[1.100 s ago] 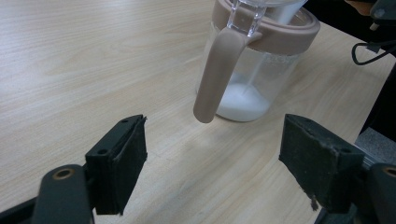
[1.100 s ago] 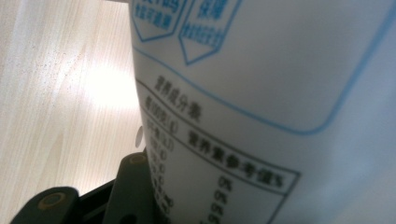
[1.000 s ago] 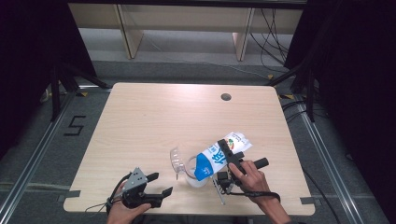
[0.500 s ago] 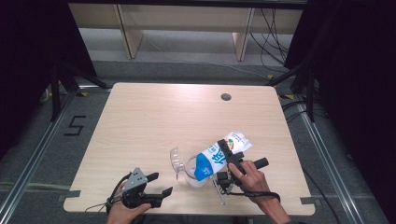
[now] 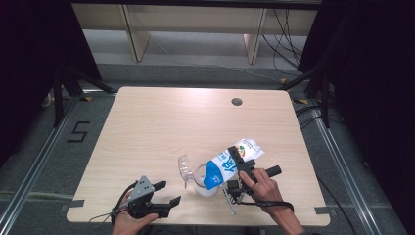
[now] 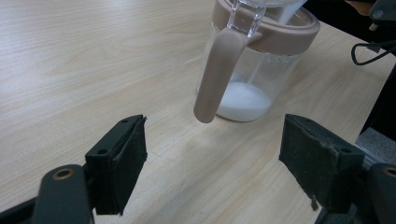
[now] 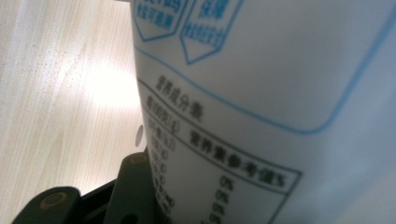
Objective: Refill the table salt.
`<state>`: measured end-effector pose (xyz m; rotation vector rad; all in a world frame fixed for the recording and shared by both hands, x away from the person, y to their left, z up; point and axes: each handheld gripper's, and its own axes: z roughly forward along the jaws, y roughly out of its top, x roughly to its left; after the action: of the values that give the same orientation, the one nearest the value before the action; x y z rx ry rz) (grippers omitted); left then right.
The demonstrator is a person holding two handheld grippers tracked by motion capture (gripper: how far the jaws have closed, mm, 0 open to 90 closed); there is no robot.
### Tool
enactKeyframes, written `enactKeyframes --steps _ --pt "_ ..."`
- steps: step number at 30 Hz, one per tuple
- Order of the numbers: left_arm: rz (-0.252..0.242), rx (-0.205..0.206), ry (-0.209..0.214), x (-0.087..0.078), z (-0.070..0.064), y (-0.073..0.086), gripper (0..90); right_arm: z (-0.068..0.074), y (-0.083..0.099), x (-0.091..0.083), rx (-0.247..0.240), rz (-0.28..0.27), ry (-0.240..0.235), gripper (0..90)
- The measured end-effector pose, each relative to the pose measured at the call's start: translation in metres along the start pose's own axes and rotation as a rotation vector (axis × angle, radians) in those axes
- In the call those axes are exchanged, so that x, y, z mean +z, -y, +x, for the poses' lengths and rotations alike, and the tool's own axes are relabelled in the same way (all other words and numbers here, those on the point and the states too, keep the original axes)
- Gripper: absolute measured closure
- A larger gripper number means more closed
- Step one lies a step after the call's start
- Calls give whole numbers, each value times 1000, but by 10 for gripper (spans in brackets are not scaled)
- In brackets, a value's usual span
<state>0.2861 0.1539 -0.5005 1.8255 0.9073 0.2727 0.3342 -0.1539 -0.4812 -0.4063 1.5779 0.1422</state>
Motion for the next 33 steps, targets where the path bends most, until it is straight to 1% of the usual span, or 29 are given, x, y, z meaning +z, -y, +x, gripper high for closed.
enactKeyframes --steps 1,3,4,5,6,7,8,9,10,11,12,13,14,15,16,17,18,20,21,22,23,24,25,26,30,31,32,33 --pt "-1 0 1 0 0 0 223 0 0 0 0 5 -7 575" --pt "-2 0 0 0 0 0 223 2 -1 0 18 7 -3 576" --pt "-1 1 0 0 0 0 223 1 -1 -1 2 13 -11 575" --pt "0 4 0 0 0 0 223 -1 -1 0 -19 4 -8 575" --pt "3 7 0 -1 0 0 223 1 -1 0 -5 -2 1 576" --pt "0 6 0 -1 1 0 223 3 -1 -1 22 12 -13 576" --pt "4 6 -1 -1 1 0 223 3 -2 -1 23 11 -14 576" --pt "3 6 -1 -1 1 0 223 5 -2 -1 42 13 -16 576" --pt "2 7 -1 -1 0 0 223 5 -2 -1 48 15 -16 576" --pt "1 8 -2 -1 0 0 223 4 -2 0 32 9 -11 575" --pt "2 9 -4 -1 0 0 223 2 -2 0 0 1 -5 575" --pt "2 7 -5 -1 0 0 223 5 -2 -1 38 14 -12 576" --pt "1 8 -2 -1 0 0 223 3 -2 0 13 11 -6 576" --pt "1 9 -2 -1 0 0 223 3 -1 0 23 18 -16 576" --pt "1 8 -2 -1 0 0 223 2 -1 0 9 13 -17 576" --pt "2 8 -3 -1 0 0 223 0 -1 0 -17 7 -11 576" --pt "1 7 -3 -1 0 0 223 0 0 1 -16 1 -6 576" --pt "1 7 -5 -1 0 0 223 0 -1 0 -12 15 -17 576" --pt "2 7 -4 -1 0 0 223 1 0 0 4 15 -18 579" --pt "3 8 -5 -1 0 0 223 2 -1 -1 15 27 -19 580" --pt "2 6 -5 -1 0 0 223 0 0 1 -1 1 1 580" --pt "2 7 -5 -1 0 0 223 0 0 1 -5 2 -6 580" --pt "3 9 -5 -1 0 0 223 3 0 -1 32 21 -13 581" --pt "-3 0 -5 0 -1 0 223 2 0 -1 31 20 -11 580" --pt "-2 4 -4 0 0 0 223 2 0 -1 29 19 -9 581" --pt "-1 4 -4 0 0 0 223 0 0 0 4 6 -7 581" --pt "-1 4 -4 0 0 0 223 0 0 0 5 -1 5 581" --pt "-1 5 -4 0 0 0 223 0 0 0 5 0 5 581"
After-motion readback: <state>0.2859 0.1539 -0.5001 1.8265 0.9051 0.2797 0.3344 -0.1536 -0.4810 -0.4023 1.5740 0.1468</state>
